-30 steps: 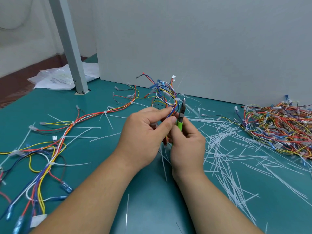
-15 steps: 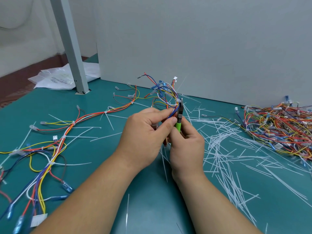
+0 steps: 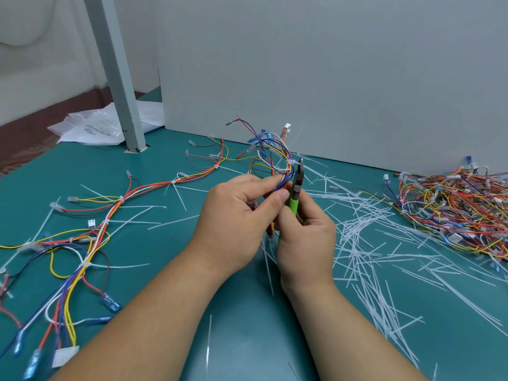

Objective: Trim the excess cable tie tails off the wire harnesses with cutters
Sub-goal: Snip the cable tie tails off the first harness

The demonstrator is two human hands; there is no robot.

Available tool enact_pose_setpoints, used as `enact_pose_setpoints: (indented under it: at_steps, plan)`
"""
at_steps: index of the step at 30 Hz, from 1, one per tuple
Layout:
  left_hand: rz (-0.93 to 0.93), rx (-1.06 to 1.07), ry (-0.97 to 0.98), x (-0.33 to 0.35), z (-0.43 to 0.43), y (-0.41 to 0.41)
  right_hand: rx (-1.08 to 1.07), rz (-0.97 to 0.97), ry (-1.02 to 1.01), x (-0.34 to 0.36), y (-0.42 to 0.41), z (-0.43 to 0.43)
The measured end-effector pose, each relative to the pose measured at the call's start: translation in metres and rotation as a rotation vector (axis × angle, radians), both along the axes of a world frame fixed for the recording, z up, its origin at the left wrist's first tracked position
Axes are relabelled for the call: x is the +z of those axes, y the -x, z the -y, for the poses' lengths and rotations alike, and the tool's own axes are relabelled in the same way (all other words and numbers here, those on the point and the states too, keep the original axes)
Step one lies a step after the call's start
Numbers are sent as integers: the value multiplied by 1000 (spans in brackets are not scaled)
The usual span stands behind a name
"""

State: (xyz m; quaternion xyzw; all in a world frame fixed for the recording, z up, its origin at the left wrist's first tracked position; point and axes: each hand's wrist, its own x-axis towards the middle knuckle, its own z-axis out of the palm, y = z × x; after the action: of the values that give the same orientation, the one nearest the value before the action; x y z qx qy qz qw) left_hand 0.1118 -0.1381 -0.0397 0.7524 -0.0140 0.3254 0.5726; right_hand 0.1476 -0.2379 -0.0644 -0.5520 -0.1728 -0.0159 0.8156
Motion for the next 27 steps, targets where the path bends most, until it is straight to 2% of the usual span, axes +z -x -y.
enact_pose_setpoints:
  at_steps: [27]
  plan:
    - [-9, -8, -36, -3, 0, -1, -37, 8, 56, 4, 0, 0]
